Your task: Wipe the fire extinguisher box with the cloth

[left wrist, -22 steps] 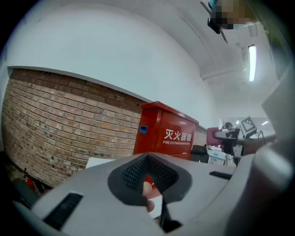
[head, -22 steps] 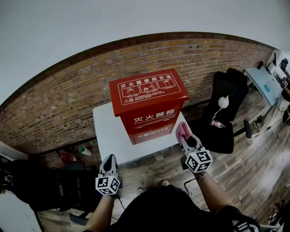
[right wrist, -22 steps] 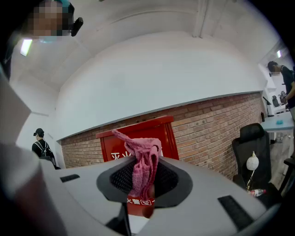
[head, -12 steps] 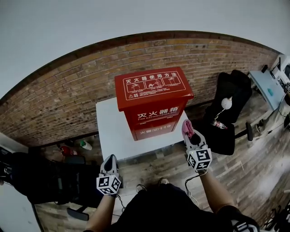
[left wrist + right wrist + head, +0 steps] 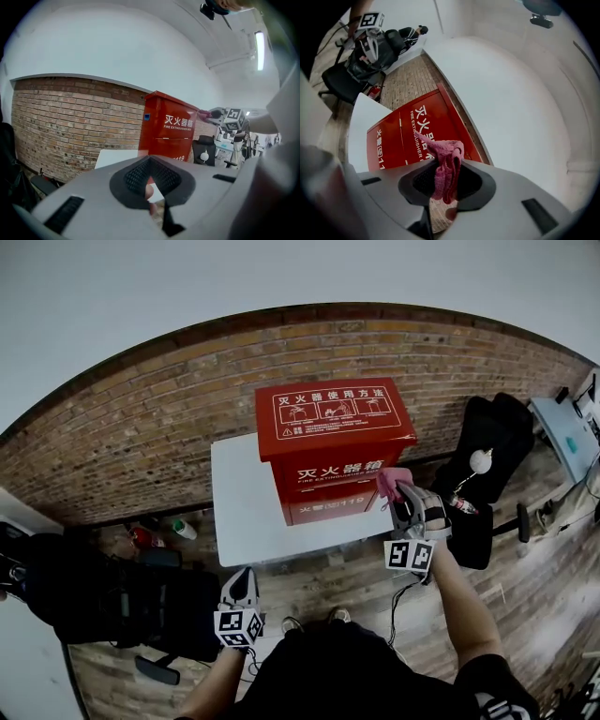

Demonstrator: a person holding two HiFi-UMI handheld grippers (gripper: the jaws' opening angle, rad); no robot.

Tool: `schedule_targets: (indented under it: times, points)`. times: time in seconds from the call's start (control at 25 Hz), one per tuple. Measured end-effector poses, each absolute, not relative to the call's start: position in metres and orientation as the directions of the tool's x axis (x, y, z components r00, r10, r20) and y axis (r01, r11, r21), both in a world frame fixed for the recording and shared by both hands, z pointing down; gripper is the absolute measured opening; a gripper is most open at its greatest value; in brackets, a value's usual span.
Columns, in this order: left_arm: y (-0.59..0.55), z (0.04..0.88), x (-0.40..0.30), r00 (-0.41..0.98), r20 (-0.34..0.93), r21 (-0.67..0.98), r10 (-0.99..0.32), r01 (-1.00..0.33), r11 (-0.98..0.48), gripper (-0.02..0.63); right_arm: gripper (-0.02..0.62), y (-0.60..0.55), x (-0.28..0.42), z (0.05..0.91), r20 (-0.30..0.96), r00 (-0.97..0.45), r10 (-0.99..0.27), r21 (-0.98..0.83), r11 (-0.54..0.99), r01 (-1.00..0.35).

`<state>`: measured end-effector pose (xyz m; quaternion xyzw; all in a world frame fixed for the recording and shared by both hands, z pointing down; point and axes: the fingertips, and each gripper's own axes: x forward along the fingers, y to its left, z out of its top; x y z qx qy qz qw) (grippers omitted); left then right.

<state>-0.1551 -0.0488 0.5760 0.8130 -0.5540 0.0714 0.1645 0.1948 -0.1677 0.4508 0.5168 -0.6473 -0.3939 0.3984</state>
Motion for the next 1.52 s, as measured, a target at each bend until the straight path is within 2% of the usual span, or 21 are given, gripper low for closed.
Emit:
schedule_targets:
  times: [0.48, 1.16, 1.52]
  points:
    - [-0.036, 0.583, -0.167, 0.258, 0.31, 0.18, -0.915, -0.961, -0.21, 0.022, 0.092, -0.21, 0.211, 0.437, 0.064, -0.174, -0.983, 0.986, 0.089, -0.144]
    - [-0.011, 0.613, -0.121, 0.162, 0.337, 0.176, -0.928, -0.978, -0.107, 0.021, 0.092, -0.222, 0.21, 0.449, 0.032, -0.197, -0.98, 0.992, 0.056, -0.117]
    - [-0.011, 0.617, -0.111, 0.148, 0.346, 0.177, -0.926, -0.98, -0.091, 0.021, 0.092, -0.222, 0.211, 0.468, 0.071, -0.2, -0.977, 0.988, 0.096, -0.117]
